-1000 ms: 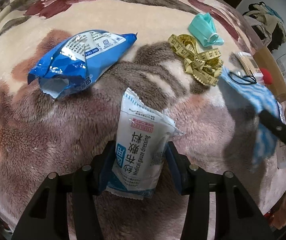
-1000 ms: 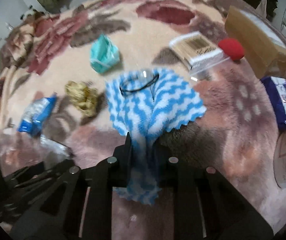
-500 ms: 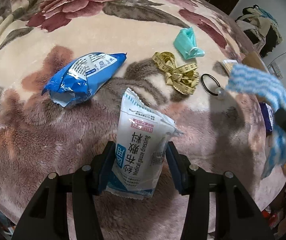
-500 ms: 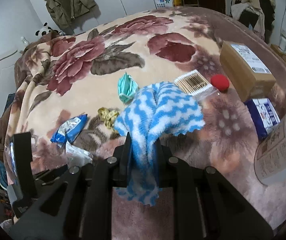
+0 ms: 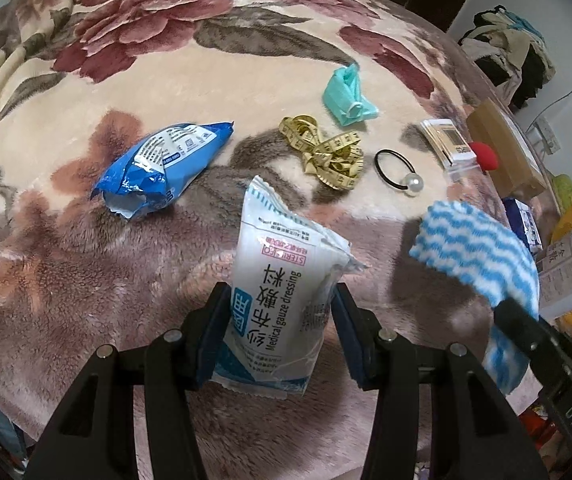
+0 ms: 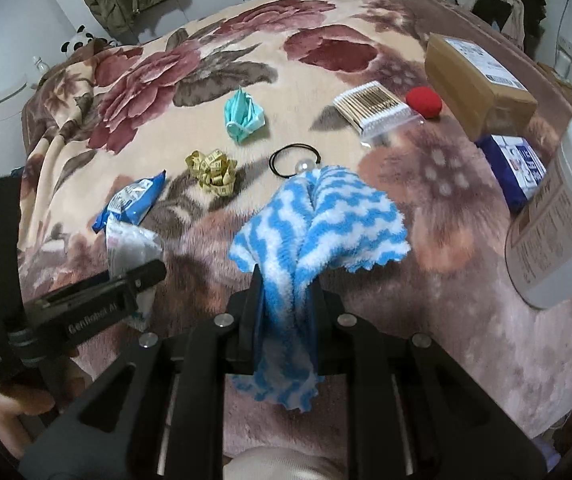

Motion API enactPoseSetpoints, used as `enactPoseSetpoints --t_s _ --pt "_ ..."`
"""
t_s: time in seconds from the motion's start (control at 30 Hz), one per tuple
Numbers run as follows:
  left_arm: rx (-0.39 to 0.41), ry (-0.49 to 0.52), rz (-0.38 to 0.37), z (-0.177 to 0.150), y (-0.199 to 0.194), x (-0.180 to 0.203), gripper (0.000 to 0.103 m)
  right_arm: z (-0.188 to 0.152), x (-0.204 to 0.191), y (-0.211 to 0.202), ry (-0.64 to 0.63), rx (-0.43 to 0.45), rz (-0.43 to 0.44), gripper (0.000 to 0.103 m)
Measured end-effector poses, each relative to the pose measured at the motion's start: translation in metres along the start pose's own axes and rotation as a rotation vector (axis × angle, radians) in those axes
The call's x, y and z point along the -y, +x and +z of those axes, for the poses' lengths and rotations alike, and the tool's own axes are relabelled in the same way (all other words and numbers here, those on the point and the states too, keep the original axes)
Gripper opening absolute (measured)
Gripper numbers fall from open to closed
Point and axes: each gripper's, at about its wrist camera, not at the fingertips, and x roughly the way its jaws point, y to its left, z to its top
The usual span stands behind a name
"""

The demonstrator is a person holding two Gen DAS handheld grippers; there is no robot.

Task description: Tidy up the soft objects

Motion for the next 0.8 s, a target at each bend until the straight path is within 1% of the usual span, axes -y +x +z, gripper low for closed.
enactPoseSetpoints --t_s 0.33,0.8 --pt "0.012 0.026 -0.003 -0.004 -0.011 0.017 0.051 -0.008 0.011 -0.013 0.031 0.009 -0.001 0.018" --pt "0.029 0.092 -0.023 -0.006 -0.026 0.058 0.051 -0.011 0.035 -0.04 0.074 0.046 -0.013 0.018"
